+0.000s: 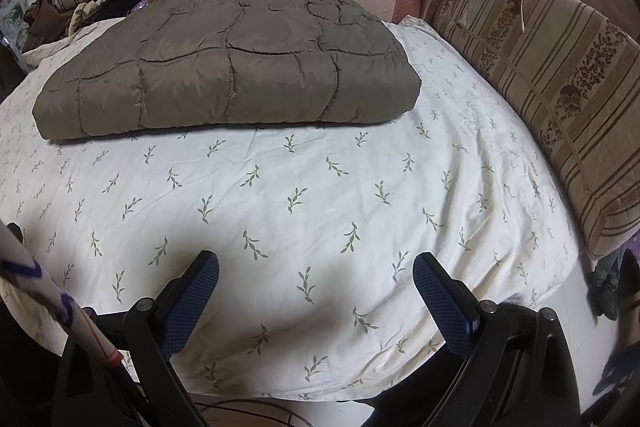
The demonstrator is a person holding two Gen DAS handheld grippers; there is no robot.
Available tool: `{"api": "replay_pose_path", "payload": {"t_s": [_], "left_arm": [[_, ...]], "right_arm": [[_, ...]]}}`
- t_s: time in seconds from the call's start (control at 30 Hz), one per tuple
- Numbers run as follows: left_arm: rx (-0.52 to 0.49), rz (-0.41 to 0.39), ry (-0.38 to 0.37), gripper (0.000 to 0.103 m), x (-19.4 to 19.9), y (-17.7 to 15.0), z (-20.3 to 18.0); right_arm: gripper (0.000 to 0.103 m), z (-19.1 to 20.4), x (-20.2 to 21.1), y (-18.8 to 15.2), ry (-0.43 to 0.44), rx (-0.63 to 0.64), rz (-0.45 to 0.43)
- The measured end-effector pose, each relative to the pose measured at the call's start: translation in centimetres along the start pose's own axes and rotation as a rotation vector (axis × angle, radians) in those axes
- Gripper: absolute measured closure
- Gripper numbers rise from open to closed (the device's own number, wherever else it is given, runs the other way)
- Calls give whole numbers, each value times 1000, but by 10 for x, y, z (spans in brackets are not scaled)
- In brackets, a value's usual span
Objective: Fold large clothes
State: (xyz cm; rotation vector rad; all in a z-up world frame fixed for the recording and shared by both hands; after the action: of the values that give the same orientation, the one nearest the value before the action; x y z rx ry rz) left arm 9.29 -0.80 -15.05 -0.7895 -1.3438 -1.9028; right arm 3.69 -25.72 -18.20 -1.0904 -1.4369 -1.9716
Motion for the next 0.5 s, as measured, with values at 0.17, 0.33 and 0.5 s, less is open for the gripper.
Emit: {"api": "replay_pose_path", "payload": {"t_s": [0.17,0.33,0.5], "left_arm": [[-3,12,-9,7,-1,-3,-2],[-6,8,-20,7,1,-4,-4],[-7,18,-41,7,1,-7,-6]], "right_arm": [[3,-2,5,3,2,-7,-21],[3,-14,17,12,-6,-46,-72],[3,-18,23,15,-5,-63,-95]]}}
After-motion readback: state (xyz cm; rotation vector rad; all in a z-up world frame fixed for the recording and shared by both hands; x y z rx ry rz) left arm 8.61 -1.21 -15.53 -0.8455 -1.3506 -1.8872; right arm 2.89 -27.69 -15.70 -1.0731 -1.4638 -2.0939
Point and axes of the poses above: each gripper's, at about its wrist camera, not at the fingertips, and x roughly against the way its jaws point, z to its left, y to its top, the point moved 10 cm from there along -x, roughly the way its jaws point, and after that the axes turned 14 degrees about y, right-handed, at the moved point
